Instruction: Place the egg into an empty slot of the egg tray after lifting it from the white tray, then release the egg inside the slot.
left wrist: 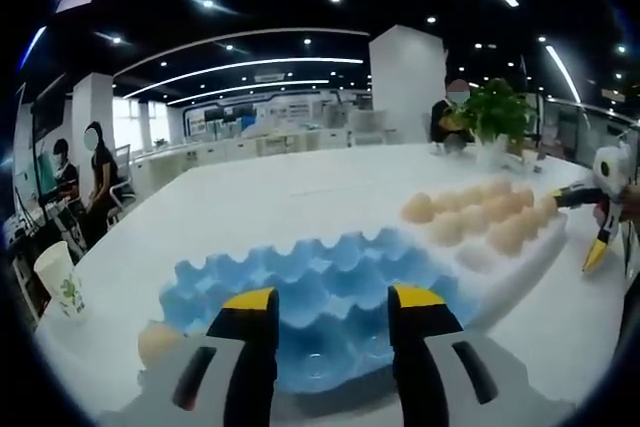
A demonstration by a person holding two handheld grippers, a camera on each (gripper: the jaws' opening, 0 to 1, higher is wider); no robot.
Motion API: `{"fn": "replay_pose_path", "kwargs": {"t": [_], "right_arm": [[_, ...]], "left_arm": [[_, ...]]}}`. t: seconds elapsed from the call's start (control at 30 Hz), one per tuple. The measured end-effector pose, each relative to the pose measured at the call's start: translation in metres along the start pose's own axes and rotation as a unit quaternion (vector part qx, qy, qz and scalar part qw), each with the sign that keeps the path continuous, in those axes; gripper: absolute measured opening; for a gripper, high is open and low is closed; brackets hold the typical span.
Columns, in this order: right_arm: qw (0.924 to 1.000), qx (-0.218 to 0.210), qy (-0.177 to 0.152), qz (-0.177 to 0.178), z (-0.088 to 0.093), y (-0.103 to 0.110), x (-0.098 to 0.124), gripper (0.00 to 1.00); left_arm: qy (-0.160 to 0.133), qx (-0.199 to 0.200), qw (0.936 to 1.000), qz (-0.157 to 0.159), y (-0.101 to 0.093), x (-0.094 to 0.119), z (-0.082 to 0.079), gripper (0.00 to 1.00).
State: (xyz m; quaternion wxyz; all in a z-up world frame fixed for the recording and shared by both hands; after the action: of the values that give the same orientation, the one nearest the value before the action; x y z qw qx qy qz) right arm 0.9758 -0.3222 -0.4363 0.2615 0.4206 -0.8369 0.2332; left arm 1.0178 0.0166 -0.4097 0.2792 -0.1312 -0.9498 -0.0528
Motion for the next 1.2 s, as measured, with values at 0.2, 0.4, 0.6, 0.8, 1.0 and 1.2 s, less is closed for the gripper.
{"fn": "replay_pose_path", "kwargs": {"t": [0.2,0.4,0.6,0.8,1.0,1.2], "right_arm": [[1.0000,0.003,0.000,0.000,0.000,0.000,0.000,1.00],[1.0000,0.004,-0.001,-0.001,0.000,0.000,0.000,1.00],[1.0000,-0.004,0.001,-0.006,-0.001,-0.002,0.000,1.00],[1.0000,-0.002,0.001,-0.006,0.000,-0.001,0.000,1.00],[0.9995,-0.026,-0.015,-0.010,-0.003,-0.002,0.001,1.00],[0.9997,-0.020,-0.013,-0.007,-0.002,-0.001,0.000,1.00]], "left_arm": [[0.000,-0.007,0.9999,0.008,-0.008,-0.002,-0.003,0.45],[0.000,-0.015,0.9998,0.016,-0.015,-0.007,-0.007,0.45],[0.005,-0.023,0.9995,0.022,-0.021,-0.013,-0.009,0.45],[0.008,-0.032,0.9990,0.032,-0.030,-0.017,-0.013,0.46],[0.011,-0.045,0.9983,0.036,-0.034,-0.021,-0.017,0.46],[0.010,-0.047,0.9980,0.041,-0.039,-0.022,-0.018,0.46]]}}
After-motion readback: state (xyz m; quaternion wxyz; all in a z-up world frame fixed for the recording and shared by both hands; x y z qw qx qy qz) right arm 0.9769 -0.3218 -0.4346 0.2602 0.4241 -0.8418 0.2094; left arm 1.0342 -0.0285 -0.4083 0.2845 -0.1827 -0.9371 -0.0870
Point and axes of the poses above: the point that each gripper's makers call its tool centre point, and the gripper's own axes: x roughly backward along the fingers, y roughly to its left, z roughly out of its underside, the point moved 3 cm from there along x, roughly backward along the fingers, and after that the axes turned 14 degrees about y, right-handed, at the moved point
